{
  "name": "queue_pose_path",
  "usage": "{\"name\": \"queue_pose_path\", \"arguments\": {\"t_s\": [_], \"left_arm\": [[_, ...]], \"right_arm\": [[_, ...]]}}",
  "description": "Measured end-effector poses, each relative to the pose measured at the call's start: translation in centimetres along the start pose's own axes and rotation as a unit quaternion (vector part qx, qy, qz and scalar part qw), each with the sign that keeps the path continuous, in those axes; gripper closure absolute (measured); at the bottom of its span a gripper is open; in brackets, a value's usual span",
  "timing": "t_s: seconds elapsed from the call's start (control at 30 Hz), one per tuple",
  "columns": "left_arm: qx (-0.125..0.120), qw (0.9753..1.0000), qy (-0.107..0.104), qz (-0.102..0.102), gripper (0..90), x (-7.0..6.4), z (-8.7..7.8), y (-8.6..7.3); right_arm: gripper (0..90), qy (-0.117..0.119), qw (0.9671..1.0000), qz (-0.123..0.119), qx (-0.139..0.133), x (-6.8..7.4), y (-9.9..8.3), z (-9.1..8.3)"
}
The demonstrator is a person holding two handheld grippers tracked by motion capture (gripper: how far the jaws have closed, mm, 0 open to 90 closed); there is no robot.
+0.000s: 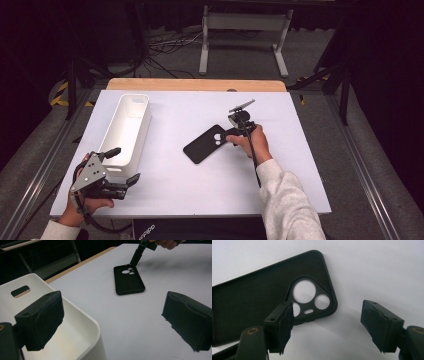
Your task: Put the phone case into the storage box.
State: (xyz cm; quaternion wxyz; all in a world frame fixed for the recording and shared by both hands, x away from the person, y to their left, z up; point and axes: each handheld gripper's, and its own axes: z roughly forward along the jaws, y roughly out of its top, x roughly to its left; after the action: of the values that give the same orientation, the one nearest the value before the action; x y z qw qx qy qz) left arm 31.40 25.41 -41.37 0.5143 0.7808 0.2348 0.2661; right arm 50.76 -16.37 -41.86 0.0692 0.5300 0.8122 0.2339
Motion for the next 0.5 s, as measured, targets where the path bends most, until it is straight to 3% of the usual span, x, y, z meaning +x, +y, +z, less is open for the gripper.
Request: {"name": "queue_pose_path", "arguments": {"t_s": [0.3, 0.5], "left_arm": [[0.002, 1.0000, -0.003, 0.001, 5.1, 0.1, 0.0, 0.0], [0.006, 1.0000, -0.007, -0.001, 5.1, 0.0, 0.2, -0.1]], "right_arm": [[35.2, 0.002, 0.9999, 0.004, 0.010, 0.3, 0.5, 0.8], [46.9, 0.005, 0.9998, 0.010, 0.018, 0.2, 0.5, 1.1]]}}
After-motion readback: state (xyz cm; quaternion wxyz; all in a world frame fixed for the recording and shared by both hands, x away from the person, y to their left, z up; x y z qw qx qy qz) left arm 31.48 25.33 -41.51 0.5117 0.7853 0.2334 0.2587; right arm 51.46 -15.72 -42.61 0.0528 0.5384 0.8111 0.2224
